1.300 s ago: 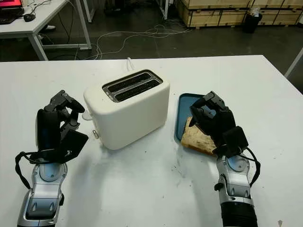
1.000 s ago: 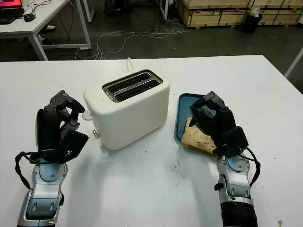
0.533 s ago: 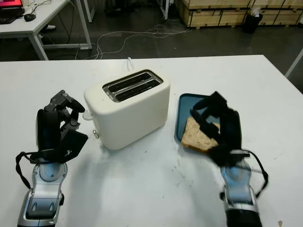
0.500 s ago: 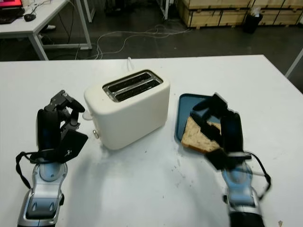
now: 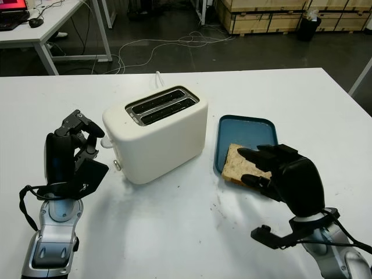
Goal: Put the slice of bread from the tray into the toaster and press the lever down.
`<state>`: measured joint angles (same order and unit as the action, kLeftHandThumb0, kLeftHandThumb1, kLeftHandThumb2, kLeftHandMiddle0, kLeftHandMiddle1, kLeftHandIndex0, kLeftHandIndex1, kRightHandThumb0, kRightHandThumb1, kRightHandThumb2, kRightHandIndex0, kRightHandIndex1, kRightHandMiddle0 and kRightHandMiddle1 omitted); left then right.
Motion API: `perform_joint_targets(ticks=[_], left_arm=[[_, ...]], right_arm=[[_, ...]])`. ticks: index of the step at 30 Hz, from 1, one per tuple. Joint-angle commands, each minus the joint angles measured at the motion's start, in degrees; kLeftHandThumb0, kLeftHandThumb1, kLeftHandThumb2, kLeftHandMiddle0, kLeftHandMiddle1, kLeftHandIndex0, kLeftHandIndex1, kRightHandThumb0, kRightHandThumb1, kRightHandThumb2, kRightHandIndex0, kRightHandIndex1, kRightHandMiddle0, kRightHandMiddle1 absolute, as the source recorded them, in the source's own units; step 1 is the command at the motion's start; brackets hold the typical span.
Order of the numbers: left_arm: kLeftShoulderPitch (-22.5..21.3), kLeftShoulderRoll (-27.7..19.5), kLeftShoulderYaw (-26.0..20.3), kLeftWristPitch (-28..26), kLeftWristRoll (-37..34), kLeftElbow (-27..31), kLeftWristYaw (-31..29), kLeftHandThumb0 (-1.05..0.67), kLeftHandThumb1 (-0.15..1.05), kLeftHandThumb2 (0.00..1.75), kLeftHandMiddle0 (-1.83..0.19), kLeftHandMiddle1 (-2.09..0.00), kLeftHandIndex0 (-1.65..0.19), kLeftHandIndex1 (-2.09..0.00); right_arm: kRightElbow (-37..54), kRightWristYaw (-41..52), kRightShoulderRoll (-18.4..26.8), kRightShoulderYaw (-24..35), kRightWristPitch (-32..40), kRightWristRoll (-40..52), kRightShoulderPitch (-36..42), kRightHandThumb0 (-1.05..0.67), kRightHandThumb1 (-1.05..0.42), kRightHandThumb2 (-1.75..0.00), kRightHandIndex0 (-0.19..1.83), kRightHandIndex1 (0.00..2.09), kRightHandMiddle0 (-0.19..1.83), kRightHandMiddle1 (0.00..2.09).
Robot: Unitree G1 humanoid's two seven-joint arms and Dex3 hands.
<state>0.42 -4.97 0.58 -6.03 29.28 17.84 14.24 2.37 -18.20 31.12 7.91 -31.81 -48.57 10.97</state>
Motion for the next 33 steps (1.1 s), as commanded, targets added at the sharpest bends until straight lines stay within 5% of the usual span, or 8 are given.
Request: perform_joint_targets(ticks=[1, 12, 25, 33], left_arm=[[-0.5, -0.4, 0.2, 0.1, 0.5, -0.4, 0.1, 0.03, 0.92, 0.56, -0.96, -1.75, -0.61, -1.75], [-0.3, -0.2, 0.4, 0.5, 0.1, -0.2, -0.1, 0.05, 0.92, 0.56, -0.96, -1.75, -0.62, -1.75], [0.0, -0.3, 1.0, -0.2, 1.1, 0.1, -0.2, 0.05, 0.92, 0.55, -0.95, -1.75, -0.62, -1.75], [0.4, -1.1, 0.6, -0.6, 0.9, 0.5, -1.0, 0.04, 0.92, 0.54, -0.93, -1.75, -0.61, -1.75]], right_arm=[[2.1, 1.0, 1.2, -0.6, 1.9, -1.4, 1.1, -0.71, -0.86, 0.0, 0.59, 0.0, 0.56, 0.0], [0.5, 5.9, 4.4, -6.2, 12.1, -9.0, -0.9, -0.79, -0.87, -0.01, 0.32, 0.0, 0.37, 0.0], [-8.1, -2.2, 5.3, -14.1, 23.9, -19.2, -5.7, -0.65, -0.92, -0.02, 0.38, 0.03, 0.45, 0.02], [-5.9, -2.9, 4.2, -18.7, 31.5, -22.4, -6.7, -0.61, -0.92, -0.05, 0.4, 0.02, 0.45, 0.01]])
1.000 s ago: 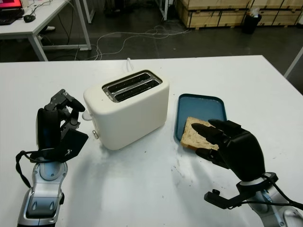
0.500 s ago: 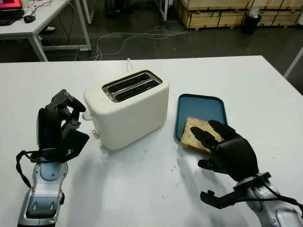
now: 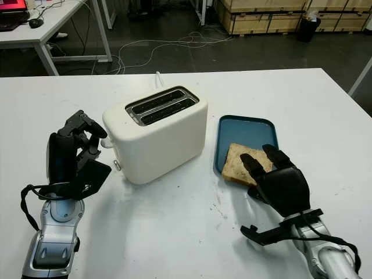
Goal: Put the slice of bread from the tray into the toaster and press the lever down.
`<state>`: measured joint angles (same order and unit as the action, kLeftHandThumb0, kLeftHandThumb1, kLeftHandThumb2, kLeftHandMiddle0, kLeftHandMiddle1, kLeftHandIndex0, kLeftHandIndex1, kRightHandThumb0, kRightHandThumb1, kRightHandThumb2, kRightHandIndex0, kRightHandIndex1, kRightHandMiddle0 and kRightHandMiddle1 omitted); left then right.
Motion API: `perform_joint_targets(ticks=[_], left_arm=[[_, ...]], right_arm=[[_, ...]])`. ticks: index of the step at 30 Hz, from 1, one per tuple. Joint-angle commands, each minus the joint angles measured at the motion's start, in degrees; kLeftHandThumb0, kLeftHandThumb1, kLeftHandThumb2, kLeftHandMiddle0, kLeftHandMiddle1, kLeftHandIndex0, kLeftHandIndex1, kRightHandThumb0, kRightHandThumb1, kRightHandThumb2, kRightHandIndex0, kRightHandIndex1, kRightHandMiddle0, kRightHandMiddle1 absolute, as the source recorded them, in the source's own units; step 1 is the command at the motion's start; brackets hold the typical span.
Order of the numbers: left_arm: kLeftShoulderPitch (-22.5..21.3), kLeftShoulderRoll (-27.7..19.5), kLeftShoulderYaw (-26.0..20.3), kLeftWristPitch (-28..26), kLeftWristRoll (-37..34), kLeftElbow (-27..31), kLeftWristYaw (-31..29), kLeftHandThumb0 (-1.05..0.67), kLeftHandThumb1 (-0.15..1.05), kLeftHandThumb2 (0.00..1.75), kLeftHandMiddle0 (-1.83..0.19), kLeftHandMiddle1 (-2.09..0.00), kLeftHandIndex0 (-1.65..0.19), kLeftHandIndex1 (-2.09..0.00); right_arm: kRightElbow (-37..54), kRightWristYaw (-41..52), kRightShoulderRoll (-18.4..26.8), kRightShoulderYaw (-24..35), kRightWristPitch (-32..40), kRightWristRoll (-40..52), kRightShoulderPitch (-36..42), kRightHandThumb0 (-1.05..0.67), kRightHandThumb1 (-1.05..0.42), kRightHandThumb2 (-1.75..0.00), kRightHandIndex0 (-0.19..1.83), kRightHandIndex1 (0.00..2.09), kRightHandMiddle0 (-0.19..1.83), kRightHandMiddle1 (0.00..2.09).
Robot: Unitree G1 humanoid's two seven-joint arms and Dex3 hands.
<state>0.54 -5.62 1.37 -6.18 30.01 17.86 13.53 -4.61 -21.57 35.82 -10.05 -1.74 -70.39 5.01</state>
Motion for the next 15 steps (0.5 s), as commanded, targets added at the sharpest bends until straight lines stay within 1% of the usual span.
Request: perform_joint_targets(ticks=[1, 4, 6, 10, 13, 14, 15], left_arm=[[0.2, -0.5, -0.3, -0.5, 0.2, 0.6, -0.4, 0.04, 0.92, 0.54, -0.94, -1.75, -0.61, -1.75], [0.0, -0.6, -0.6, -0.4, 0.4, 0.6, -0.2, 0.04, 0.92, 0.52, -0.95, -1.75, -0.61, -1.75], [-0.1, -0.9, -1.0, -0.1, 0.2, 0.6, -0.4, 0.05, 0.92, 0.52, -0.95, -1.75, -0.62, -1.75], [-0.4, -1.4, -1.2, -0.5, 1.2, 0.7, -0.3, 0.03, 0.92, 0.5, -0.95, -1.75, -0.63, -1.75], [-0.5, -1.5, -1.0, -0.7, 1.4, 0.9, -0.2, 0.03, 0.92, 0.5, -0.96, -1.75, -0.63, -1.75], [-0.5, -1.6, -1.0, -0.7, 1.3, 1.0, -0.1, 0.04, 0.92, 0.5, -0.96, -1.75, -0.63, -1.75], [-0.5, -1.6, -1.0, -0.6, 1.2, 1.0, -0.1, 0.04, 0.92, 0.5, -0.96, -1.75, -0.64, -1.75]], right_arm=[[1.8, 0.8, -0.7, -1.3, 2.4, -1.1, -0.8, -0.62, -0.92, -0.07, 0.41, 0.02, 0.44, 0.01], [5.4, 2.7, -1.6, -2.0, 5.2, -1.9, 0.0, -0.63, -0.92, -0.08, 0.44, 0.04, 0.46, 0.01], [8.5, 5.9, -1.7, -2.3, 7.0, -2.5, 0.7, -0.62, -0.92, -0.1, 0.46, 0.04, 0.48, 0.02], [12.0, 11.4, -1.1, -2.6, 8.8, -3.9, 1.7, -0.61, -0.92, -0.16, 0.59, 0.09, 0.57, 0.05], [12.3, 12.1, -1.1, -2.6, 8.7, -3.7, 1.9, -0.59, -0.92, -0.21, 0.79, 0.11, 0.71, 0.07], [11.9, 11.2, -1.4, -2.5, 8.4, -3.1, 2.0, -0.59, -0.92, -0.22, 0.93, 0.19, 0.83, 0.12], [11.7, 10.6, -1.6, -2.4, 8.1, -2.6, 2.0, -0.57, -0.92, -0.22, 0.92, 0.75, 0.94, 0.36]])
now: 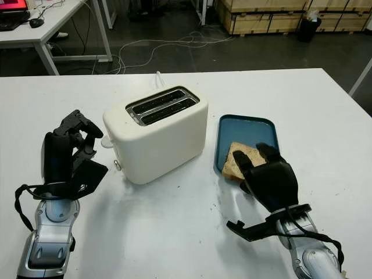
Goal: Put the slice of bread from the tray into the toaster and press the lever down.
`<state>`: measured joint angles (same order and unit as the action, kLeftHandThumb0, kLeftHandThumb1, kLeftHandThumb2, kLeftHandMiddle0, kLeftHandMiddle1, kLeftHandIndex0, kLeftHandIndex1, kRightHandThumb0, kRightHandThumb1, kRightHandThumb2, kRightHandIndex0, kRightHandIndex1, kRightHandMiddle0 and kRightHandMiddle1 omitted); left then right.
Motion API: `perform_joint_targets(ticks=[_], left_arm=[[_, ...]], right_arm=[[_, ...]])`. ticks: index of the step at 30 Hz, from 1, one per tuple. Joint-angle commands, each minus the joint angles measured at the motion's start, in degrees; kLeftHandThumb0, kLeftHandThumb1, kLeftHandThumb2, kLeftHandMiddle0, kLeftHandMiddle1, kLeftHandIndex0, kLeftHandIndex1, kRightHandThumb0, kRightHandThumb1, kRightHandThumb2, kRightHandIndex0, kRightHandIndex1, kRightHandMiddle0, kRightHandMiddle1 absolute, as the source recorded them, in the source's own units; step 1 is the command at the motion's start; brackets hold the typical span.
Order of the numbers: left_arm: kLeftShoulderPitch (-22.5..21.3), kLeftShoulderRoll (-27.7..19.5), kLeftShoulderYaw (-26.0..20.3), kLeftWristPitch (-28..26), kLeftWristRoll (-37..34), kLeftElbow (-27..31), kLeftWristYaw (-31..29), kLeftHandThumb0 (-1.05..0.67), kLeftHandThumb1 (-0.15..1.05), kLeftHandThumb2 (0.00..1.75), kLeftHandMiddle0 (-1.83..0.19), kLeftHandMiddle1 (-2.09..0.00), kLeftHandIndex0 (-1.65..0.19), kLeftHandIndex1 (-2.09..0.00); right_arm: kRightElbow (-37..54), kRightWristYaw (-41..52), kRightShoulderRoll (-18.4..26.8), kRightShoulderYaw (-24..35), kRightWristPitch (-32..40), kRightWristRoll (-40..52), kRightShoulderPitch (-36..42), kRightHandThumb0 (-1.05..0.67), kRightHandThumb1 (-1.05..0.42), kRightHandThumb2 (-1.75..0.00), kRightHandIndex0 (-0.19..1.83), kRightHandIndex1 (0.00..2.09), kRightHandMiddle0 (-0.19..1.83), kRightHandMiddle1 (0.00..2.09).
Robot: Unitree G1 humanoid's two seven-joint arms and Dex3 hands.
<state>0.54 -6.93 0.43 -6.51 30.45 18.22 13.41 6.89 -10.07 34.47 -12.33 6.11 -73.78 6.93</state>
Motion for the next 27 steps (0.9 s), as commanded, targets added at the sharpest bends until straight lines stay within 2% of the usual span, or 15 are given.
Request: perform_joint_targets(ticks=[1, 3, 4, 6, 12, 15, 18, 22, 27], left_arm=[[-0.5, -0.3, 0.0, -0.1, 0.7, 0.6, 0.1, 0.04, 0.92, 0.5, -0.97, -1.75, -0.64, -1.75], [-0.5, -0.3, -0.1, 0.2, 0.5, 0.5, 0.2, 0.04, 0.92, 0.51, -0.97, -1.75, -0.64, -1.75], [-0.5, -0.4, -0.1, 0.5, 0.4, 0.4, 0.2, 0.03, 0.92, 0.51, -0.97, -1.75, -0.64, -1.75], [-0.5, -0.3, -0.1, 0.4, 0.3, 0.5, 0.2, 0.03, 0.92, 0.51, -0.96, -1.75, -0.64, -1.75], [-0.4, -0.5, 0.0, 0.6, 0.4, 0.6, 0.1, 0.04, 0.92, 0.51, -0.96, -1.75, -0.63, -1.75], [-0.3, -0.4, 0.0, 0.6, 0.2, 0.7, 0.0, 0.04, 0.92, 0.5, -0.96, -1.75, -0.63, -1.75], [-0.4, -0.4, 0.1, 0.5, 0.3, 0.6, 0.1, 0.03, 0.92, 0.5, -0.96, -1.75, -0.64, -1.75], [-0.3, -0.5, 0.3, 0.6, 0.8, 0.5, 0.4, 0.01, 0.92, 0.5, -0.96, -1.75, -0.65, -1.75], [-0.2, -0.4, 0.4, 0.0, 0.9, 0.7, 0.2, 0.0, 0.92, 0.5, -0.95, -1.75, -0.64, -1.75]], right_arm=[[-0.2, -1.8, -0.3, -0.1, -0.3, 1.4, 0.1, -0.56, -0.92, -0.23, 0.86, 1.06, 0.89, 0.61], [-0.2, -0.5, 0.0, 0.0, -1.0, 3.0, 0.2, -0.54, -0.92, -0.3, 0.8, 1.59, 0.73, 1.29], [-0.1, 0.3, 0.3, 0.0, -1.4, 3.8, 0.2, -0.53, -0.92, -0.35, 0.8, 1.67, 0.66, 1.48], [-0.2, 1.3, 0.9, 0.0, -2.5, 5.7, 0.1, -0.51, -0.92, -0.41, 0.81, 1.73, 0.57, 1.68], [-1.1, 1.9, 1.9, -0.2, -3.7, 7.2, -0.4, -0.53, -0.92, -0.43, 0.81, 1.75, 0.53, 1.73], [-0.3, 4.5, 2.2, -0.4, -2.8, 6.5, -0.6, -0.54, -0.92, -0.42, 0.77, 1.75, 0.59, 1.55], [-1.2, 3.8, 2.0, -0.6, -2.9, 5.9, -0.8, -0.54, -0.92, -0.39, 0.74, 1.75, 0.62, 1.47], [-7.8, -4.3, 1.5, -1.2, -6.1, 7.7, -2.7, -0.49, -0.92, -0.4, 0.77, 1.75, 0.51, 1.71], [-15.5, -20.2, 2.2, -1.4, -13.6, 10.5, -5.4, -0.43, -0.92, -0.41, 0.81, 1.75, 0.51, 1.74]])
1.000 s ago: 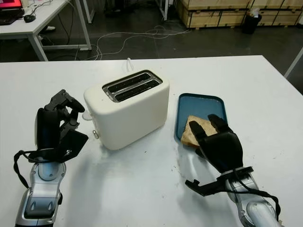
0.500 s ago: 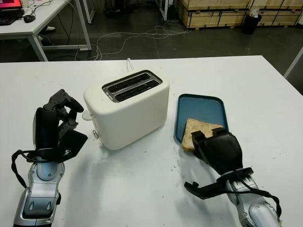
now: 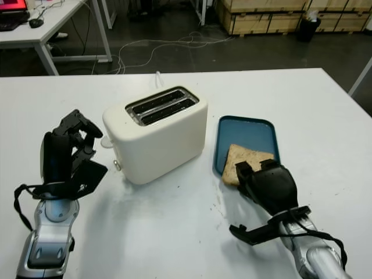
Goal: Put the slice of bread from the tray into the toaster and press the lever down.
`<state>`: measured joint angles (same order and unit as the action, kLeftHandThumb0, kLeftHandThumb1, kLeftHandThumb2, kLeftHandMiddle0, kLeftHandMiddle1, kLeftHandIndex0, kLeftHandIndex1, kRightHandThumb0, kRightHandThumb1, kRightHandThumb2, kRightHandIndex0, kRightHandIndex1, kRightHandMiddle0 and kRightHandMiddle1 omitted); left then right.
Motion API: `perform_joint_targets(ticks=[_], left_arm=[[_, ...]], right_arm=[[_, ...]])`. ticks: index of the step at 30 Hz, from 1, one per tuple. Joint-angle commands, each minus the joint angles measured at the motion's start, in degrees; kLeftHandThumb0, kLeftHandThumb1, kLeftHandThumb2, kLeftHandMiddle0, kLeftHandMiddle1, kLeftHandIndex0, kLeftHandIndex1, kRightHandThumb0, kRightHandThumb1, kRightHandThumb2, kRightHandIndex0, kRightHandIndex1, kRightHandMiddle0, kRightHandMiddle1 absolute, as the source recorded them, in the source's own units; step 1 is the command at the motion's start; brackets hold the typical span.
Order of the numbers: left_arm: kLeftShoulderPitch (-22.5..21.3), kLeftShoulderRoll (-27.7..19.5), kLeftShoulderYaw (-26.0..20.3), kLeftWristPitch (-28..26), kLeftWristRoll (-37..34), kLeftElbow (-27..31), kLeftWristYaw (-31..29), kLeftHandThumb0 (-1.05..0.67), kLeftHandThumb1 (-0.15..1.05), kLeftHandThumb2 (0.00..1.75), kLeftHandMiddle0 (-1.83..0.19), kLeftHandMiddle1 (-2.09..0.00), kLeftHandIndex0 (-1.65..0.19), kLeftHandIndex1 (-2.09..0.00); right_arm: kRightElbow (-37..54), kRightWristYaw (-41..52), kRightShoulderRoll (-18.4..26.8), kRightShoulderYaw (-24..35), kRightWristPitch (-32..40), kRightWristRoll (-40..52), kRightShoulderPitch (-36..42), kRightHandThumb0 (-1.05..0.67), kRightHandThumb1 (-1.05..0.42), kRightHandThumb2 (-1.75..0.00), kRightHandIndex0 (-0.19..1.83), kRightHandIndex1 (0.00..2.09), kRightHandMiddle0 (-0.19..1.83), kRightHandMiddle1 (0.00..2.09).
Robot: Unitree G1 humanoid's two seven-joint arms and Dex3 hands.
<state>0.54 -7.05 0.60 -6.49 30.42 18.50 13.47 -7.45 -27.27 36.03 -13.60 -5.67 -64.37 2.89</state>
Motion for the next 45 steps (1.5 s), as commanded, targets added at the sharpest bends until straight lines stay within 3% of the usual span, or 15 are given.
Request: perform_joint_targets(ticks=[1, 10, 12, 16, 17, 18, 20, 21, 24, 30, 38, 45], left_arm=[[-0.2, -0.2, 0.3, 0.2, 0.8, 0.3, 0.1, 0.0, 0.92, 0.49, -0.95, -1.75, -0.64, -1.75], [0.0, -0.1, 0.3, 0.3, 0.0, 0.3, -0.2, 0.02, 0.92, 0.51, -0.96, -1.75, -0.64, -1.75], [0.0, -0.1, 0.3, 0.3, 0.1, 0.4, -0.2, 0.02, 0.92, 0.51, -0.96, -1.75, -0.64, -1.75], [0.0, -0.1, 0.3, 0.9, 0.0, 0.2, 0.0, 0.03, 0.92, 0.5, -0.96, -1.75, -0.62, -1.75], [0.0, -0.1, 0.3, 0.8, 0.0, 0.2, 0.0, 0.03, 0.92, 0.5, -0.96, -1.75, -0.63, -1.75], [0.0, -0.1, 0.3, 0.9, -0.1, 0.2, 0.0, 0.03, 0.92, 0.5, -0.96, -1.75, -0.63, -1.75], [0.0, -0.1, 0.2, 0.8, -0.2, 0.4, -0.1, 0.04, 0.92, 0.51, -0.96, -1.75, -0.64, -1.75], [0.0, -0.1, 0.2, 0.7, -0.1, 0.4, -0.1, 0.03, 0.92, 0.5, -0.96, -1.75, -0.64, -1.75], [0.0, -0.3, 0.1, 0.8, 0.3, 0.3, 0.1, 0.03, 0.92, 0.5, -0.96, -1.75, -0.64, -1.75], [-0.2, -0.2, 0.1, 1.3, -0.1, -0.1, 0.2, 0.04, 0.92, 0.51, -0.97, -1.75, -0.64, -1.75], [-0.2, -0.4, 0.0, 1.1, 0.1, 0.0, 0.2, 0.04, 0.92, 0.5, -0.97, -1.75, -0.65, -1.75], [-0.5, -0.2, 0.0, 0.8, -0.1, 0.2, -0.1, 0.02, 0.92, 0.5, -0.96, -1.75, -0.64, -1.75]], right_arm=[[-2.5, -5.7, 0.8, 0.0, -3.6, 1.9, -1.9, -0.42, -0.92, -0.42, 0.8, 1.75, 0.5, 1.74], [-8.5, -20.9, 2.1, 1.3, -7.5, 2.6, -7.1, -0.41, -0.92, -0.36, 0.74, 1.75, 0.46, 1.74], [-8.1, -19.6, 3.1, 1.7, -6.7, 2.9, -7.4, -0.49, -0.92, -0.26, 0.65, 1.73, 0.49, 1.54], [-3.1, -11.7, 5.5, 3.4, -6.3, 5.4, -5.5, -0.62, -0.92, -0.12, 0.5, 1.36, 0.7, 0.7], [-1.0, -8.7, 5.9, 4.0, -6.4, 6.6, -4.4, -0.65, -0.92, -0.1, 0.5, 1.09, 0.75, 0.4], [1.2, -5.7, 6.4, 4.7, -6.3, 8.0, -3.3, -0.68, -0.92, -0.1, 0.53, 0.85, 0.76, 0.23], [7.0, 2.6, 7.9, 6.4, -5.2, 10.2, -0.3, -0.74, -0.92, -0.09, 0.52, 0.48, 0.69, 0.06], [10.4, 7.3, 8.9, 7.4, -4.3, 11.0, 1.5, -0.8, -0.92, -0.07, 0.44, 0.3, 0.55, 0.03], [18.8, 19.1, 10.8, 11.1, -1.7, 12.6, 6.2, -0.89, -0.88, -0.01, 0.29, 0.07, 0.31, 0.0], [23.7, 32.2, 14.3, 16.2, -2.7, 14.8, 9.7, -0.92, -0.83, 0.0, 0.11, 0.0, 0.1, 0.0], [13.9, 29.3, 18.7, 20.7, -12.2, 19.1, 7.1, -0.79, -0.78, 0.0, 0.03, 0.0, 0.09, 0.0], [1.7, 19.2, 20.9, 20.6, -20.0, 17.8, 3.7, -0.67, -0.73, 0.0, 0.08, 0.02, 0.15, 0.02]])
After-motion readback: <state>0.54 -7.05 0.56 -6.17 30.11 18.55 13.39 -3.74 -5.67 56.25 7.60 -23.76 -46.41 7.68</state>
